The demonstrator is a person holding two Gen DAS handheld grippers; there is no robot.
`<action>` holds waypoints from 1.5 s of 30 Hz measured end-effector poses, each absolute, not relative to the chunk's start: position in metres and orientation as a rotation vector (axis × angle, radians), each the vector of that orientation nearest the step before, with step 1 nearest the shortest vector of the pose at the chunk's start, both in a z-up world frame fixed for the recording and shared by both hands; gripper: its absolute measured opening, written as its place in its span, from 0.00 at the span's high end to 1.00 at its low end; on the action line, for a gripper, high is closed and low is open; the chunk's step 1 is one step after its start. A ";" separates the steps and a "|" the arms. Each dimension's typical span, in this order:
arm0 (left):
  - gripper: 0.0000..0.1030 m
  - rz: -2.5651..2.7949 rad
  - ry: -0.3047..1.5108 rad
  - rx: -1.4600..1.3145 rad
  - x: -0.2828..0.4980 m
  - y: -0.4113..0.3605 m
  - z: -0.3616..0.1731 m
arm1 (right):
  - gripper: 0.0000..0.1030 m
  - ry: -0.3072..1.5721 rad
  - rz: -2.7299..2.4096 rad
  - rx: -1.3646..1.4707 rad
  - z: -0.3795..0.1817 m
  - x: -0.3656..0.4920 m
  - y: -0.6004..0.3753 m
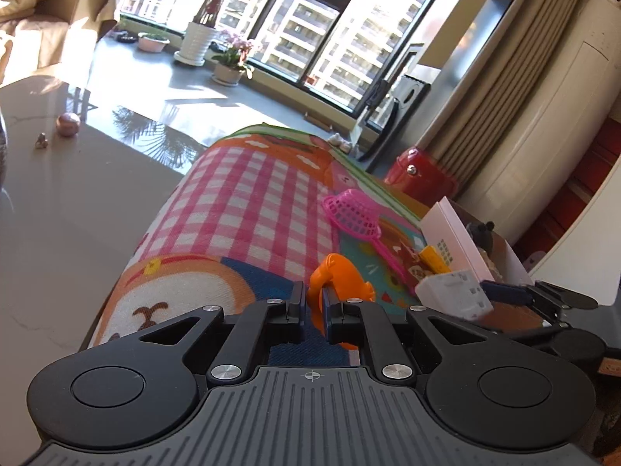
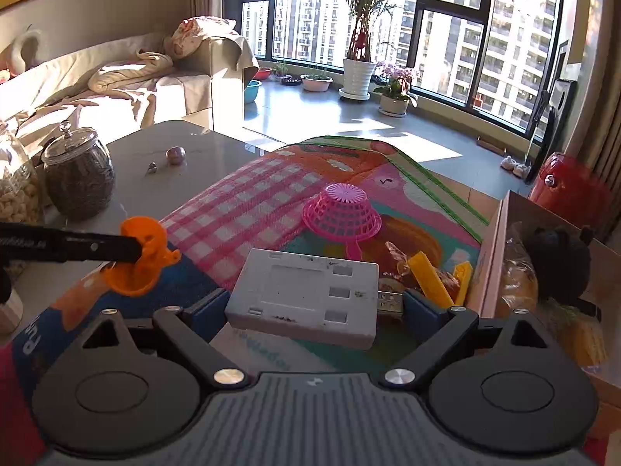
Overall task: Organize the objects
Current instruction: 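Drop the pumpkin into the pink box with the left tool, then lower the white plastic box into the pink box and open the right tool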
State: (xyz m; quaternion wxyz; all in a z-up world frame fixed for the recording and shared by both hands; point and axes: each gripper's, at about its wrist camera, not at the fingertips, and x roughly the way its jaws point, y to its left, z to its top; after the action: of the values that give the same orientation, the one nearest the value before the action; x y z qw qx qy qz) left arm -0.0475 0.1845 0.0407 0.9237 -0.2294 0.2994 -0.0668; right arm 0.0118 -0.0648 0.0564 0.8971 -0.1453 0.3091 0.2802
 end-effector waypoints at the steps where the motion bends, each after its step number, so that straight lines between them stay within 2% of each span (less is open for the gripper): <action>1: 0.90 -0.148 0.617 -0.466 -0.047 0.179 0.042 | 0.09 0.634 0.581 -0.311 0.058 0.002 -0.073; 6: 0.90 -0.225 0.646 -0.424 -0.049 0.146 0.047 | 0.09 0.594 0.505 -0.366 0.058 -0.038 -0.118; 18: 0.90 -0.438 0.689 -0.259 -0.025 0.031 0.079 | 0.09 0.511 0.323 -0.219 0.065 -0.076 -0.219; 25: 0.90 -0.505 0.487 -0.191 0.030 -0.027 0.132 | 0.09 0.499 0.297 -0.153 0.058 -0.073 -0.238; 28: 0.84 -0.564 0.502 -0.293 0.073 -0.042 0.126 | 0.09 0.494 0.296 -0.139 0.058 -0.075 -0.238; 31: 0.84 -0.484 0.525 -0.248 0.100 -0.061 0.107 | 0.09 0.489 0.287 -0.132 0.059 -0.075 -0.239; 34: 0.84 -0.431 0.506 -0.233 0.103 -0.062 0.092 | 0.09 0.494 0.264 -0.127 0.059 -0.073 -0.242; 39: 0.84 -0.449 0.552 -0.311 0.080 -0.022 0.072 | 0.09 0.510 0.234 -0.123 0.059 -0.062 -0.250; 45: 0.84 -0.447 0.669 -0.291 0.031 0.029 0.047 | 0.09 0.435 0.242 -0.150 0.092 -0.024 -0.246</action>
State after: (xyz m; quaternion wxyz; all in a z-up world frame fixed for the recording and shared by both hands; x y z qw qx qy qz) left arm 0.0313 0.0288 0.0465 0.9098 -0.1409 0.3246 -0.2169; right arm -0.0241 -0.2463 0.0924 0.9664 -0.0743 0.2151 0.1198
